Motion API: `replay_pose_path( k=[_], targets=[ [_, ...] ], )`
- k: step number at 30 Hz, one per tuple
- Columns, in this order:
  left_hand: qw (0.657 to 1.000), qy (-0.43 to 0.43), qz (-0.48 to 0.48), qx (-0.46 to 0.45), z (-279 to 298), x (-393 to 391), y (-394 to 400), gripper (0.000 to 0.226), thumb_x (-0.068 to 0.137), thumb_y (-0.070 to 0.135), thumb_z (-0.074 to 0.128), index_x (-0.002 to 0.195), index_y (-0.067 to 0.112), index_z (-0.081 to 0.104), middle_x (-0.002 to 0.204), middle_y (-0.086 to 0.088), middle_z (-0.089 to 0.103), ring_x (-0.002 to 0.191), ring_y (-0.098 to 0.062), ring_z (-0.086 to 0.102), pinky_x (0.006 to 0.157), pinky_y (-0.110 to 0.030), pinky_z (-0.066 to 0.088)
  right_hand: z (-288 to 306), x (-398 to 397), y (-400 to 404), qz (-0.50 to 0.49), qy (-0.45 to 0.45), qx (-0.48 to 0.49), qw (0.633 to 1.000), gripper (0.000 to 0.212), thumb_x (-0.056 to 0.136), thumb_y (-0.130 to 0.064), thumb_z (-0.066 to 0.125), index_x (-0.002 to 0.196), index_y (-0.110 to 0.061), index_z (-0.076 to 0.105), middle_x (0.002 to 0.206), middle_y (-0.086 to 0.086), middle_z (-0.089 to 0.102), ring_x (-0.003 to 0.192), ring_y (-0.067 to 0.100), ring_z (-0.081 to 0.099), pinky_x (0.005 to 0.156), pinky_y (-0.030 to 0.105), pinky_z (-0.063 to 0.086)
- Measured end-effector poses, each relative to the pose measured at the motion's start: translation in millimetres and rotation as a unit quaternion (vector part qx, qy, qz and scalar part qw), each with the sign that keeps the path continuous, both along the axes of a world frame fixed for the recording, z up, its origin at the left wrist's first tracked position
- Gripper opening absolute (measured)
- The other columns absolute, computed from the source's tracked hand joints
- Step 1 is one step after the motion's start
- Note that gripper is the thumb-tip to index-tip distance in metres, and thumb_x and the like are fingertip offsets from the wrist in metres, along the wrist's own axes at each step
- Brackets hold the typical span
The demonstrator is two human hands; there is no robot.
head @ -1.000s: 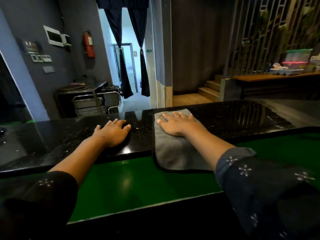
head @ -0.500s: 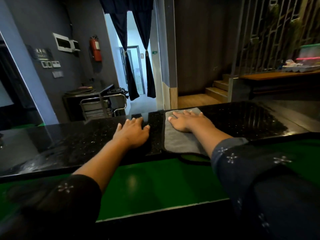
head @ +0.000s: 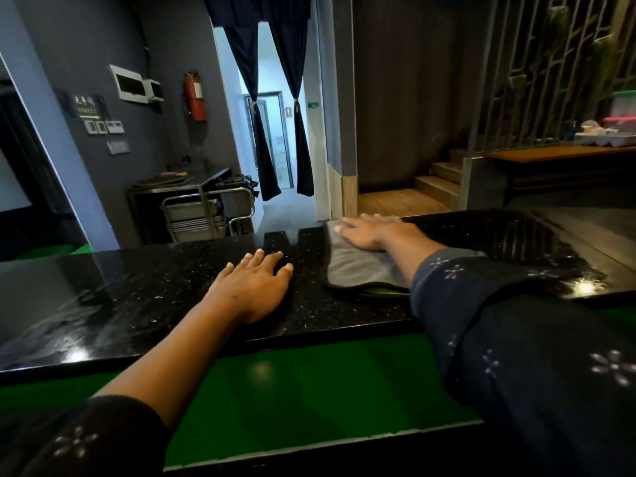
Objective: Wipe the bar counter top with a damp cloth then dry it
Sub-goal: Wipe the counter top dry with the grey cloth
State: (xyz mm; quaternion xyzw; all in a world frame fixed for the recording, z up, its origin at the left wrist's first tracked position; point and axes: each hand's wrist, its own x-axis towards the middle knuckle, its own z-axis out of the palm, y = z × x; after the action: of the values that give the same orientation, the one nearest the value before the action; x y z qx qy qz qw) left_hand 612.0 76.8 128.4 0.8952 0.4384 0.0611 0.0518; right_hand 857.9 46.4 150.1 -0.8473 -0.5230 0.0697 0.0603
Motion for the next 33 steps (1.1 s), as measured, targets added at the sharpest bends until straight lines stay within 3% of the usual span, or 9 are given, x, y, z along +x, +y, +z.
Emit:
replay_pose_path(
  k=[4, 7, 13, 16, 21, 27, 30, 33],
  targets=[
    [1.000, -0.004, 0.002, 0.001, 0, 3, -1, 0.059, 0.099, 0.052, 0.016, 0.153, 0.030, 0.014, 0.162, -0.003, 0.005, 0.148, -0.020, 0.002, 0.119, -0.044, 0.002, 1, 38, -24, -0.093, -0.008, -0.015, 0.996, 0.065, 0.095, -0.069, 0.014, 0.154, -0.042, 0.012, 0.165, 0.005, 0.002, 0.151, 0.031, 0.001, 0.116, 0.059, 0.000],
    [1.000, -0.003, 0.003, 0.001, -2, 5, 0, 0.060, 0.098, 0.052, 0.015, 0.153, 0.030, 0.011, 0.162, -0.004, 0.003, 0.148, -0.021, 0.001, 0.119, -0.045, 0.001, 1, 22, -22, -0.098, -0.020, -0.012, 0.995, 0.065, 0.096, -0.067, 0.012, 0.155, -0.039, 0.012, 0.165, 0.008, 0.003, 0.150, 0.032, 0.004, 0.117, 0.061, -0.001],
    [1.000, 0.004, -0.009, -0.006, 1, 4, 3, 0.060, 0.098, 0.052, 0.015, 0.153, 0.029, 0.011, 0.162, -0.005, 0.005, 0.148, -0.023, 0.003, 0.117, -0.047, 0.001, -2, -86, -47, 0.081, -0.025, 0.005, 0.996, 0.063, 0.097, -0.065, 0.014, 0.155, -0.040, 0.008, 0.165, 0.003, 0.004, 0.151, 0.027, 0.005, 0.117, 0.057, 0.000],
    [1.000, 0.010, -0.017, -0.008, 1, -2, 2, 0.059, 0.100, 0.050, 0.014, 0.154, 0.027, 0.010, 0.161, -0.006, 0.004, 0.148, -0.024, 0.002, 0.117, -0.047, 0.001, -11, -88, -95, 0.121, -0.020, 0.010, 0.992, 0.063, 0.094, -0.071, 0.013, 0.152, -0.049, 0.008, 0.165, -0.006, 0.004, 0.151, 0.019, 0.002, 0.117, 0.054, -0.002],
    [1.000, 0.018, -0.006, 0.004, 0, -1, 0, 0.059, 0.100, 0.049, 0.014, 0.154, 0.026, 0.011, 0.161, -0.007, 0.004, 0.148, -0.024, 0.003, 0.117, -0.047, 0.001, -7, 3, -161, -0.012, -0.011, 0.006, 1.000, 0.062, 0.094, -0.071, 0.014, 0.152, -0.050, 0.011, 0.165, -0.007, 0.006, 0.151, 0.018, 0.003, 0.117, 0.055, 0.000],
    [0.999, 0.022, 0.030, 0.022, 7, 11, -6, 0.057, 0.100, 0.045, 0.018, 0.151, 0.023, 0.023, 0.161, -0.008, 0.013, 0.148, -0.027, 0.004, 0.117, -0.053, 0.000, 2, 20, -127, -0.101, -0.031, 0.004, 0.994, 0.066, 0.096, -0.066, 0.014, 0.156, -0.037, 0.015, 0.165, 0.005, 0.009, 0.150, 0.029, 0.010, 0.118, 0.058, 0.004],
    [0.992, 0.075, 0.007, 0.104, 18, 29, -16, 0.055, 0.100, 0.043, 0.021, 0.147, 0.016, 0.030, 0.160, -0.010, 0.015, 0.148, -0.029, 0.004, 0.117, -0.056, -0.001, 2, 2, -129, -0.044, -0.016, 0.014, 0.999, 0.065, 0.097, -0.065, 0.014, 0.156, -0.036, 0.013, 0.165, 0.004, 0.008, 0.151, 0.027, 0.007, 0.118, 0.056, 0.003],
    [0.997, 0.012, -0.054, 0.062, 22, 74, -42, 0.060, 0.097, 0.051, 0.029, 0.147, 0.017, 0.033, 0.156, -0.011, 0.026, 0.146, -0.029, 0.015, 0.116, -0.056, 0.005, -8, 1, -153, 0.026, -0.019, 0.019, 0.999, 0.063, 0.095, -0.068, 0.013, 0.154, -0.044, 0.012, 0.165, -0.002, 0.006, 0.151, 0.022, 0.004, 0.117, 0.055, 0.000]
  ],
)
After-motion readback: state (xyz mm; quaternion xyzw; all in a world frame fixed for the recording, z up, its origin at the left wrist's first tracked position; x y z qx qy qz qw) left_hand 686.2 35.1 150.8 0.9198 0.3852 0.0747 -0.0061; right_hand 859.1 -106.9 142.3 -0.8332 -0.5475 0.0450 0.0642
